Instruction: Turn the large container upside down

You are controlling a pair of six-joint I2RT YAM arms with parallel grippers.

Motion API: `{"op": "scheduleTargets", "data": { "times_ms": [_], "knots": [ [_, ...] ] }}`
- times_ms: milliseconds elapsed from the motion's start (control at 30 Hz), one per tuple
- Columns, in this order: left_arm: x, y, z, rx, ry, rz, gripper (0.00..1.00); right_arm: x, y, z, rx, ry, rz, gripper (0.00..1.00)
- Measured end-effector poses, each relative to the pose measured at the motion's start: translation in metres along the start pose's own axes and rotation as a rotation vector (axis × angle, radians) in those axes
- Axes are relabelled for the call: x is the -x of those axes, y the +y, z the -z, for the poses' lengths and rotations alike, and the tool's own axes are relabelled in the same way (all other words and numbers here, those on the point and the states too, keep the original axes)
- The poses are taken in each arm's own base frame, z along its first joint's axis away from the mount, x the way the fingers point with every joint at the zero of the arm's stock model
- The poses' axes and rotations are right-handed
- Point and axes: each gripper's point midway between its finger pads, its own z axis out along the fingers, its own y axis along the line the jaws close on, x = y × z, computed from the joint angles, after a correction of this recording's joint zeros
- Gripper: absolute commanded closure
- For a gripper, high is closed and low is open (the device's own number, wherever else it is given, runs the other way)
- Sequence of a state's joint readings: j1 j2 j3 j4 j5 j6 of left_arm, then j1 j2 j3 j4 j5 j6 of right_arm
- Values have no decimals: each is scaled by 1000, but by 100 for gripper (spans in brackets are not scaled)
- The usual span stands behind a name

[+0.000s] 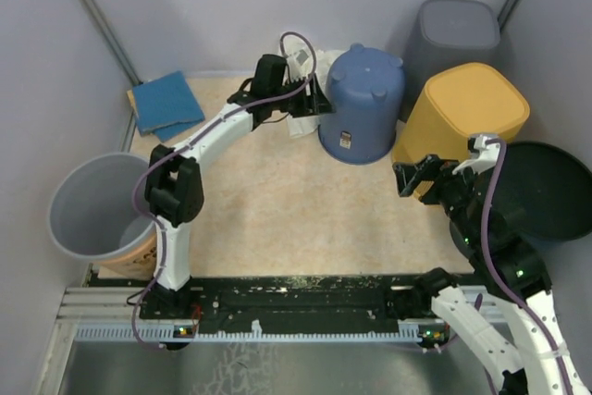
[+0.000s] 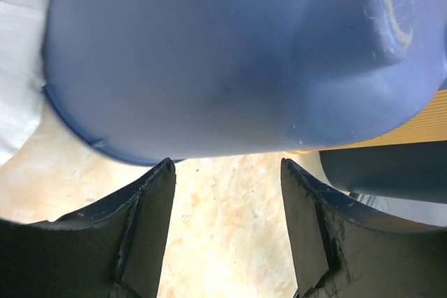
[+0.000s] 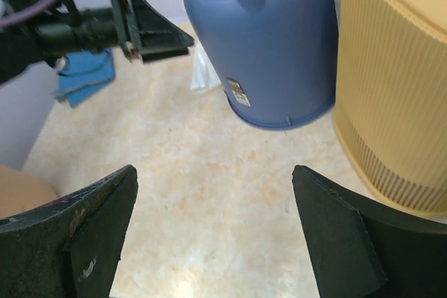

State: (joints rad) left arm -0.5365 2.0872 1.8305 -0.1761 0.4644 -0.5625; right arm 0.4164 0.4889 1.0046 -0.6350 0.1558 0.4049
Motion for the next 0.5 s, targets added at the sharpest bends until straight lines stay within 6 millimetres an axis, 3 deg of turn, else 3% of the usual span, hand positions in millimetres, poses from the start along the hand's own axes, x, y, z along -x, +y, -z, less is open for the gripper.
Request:
{"op": "scheduleTargets", "data": {
  "times_ms": [100,200,300,367,500],
  "knots": [
    [2,3,16,60,10,-49,22,-7,-5,5,-17,36,22,7],
    [16,-12,55,118,-12,-126,20,-3,-6,10,-17,27,39,7],
    [40,-46,117,159,-89,-229,16,2,-4,9,-14,16,55,7],
    [56,-70,169,199,-165,-300,16,3,-2,2,-12,22,65,7],
    [66,-88,270,367,-300,-361,11,-4,5,-20,6,67,75,7]
  ]
}}
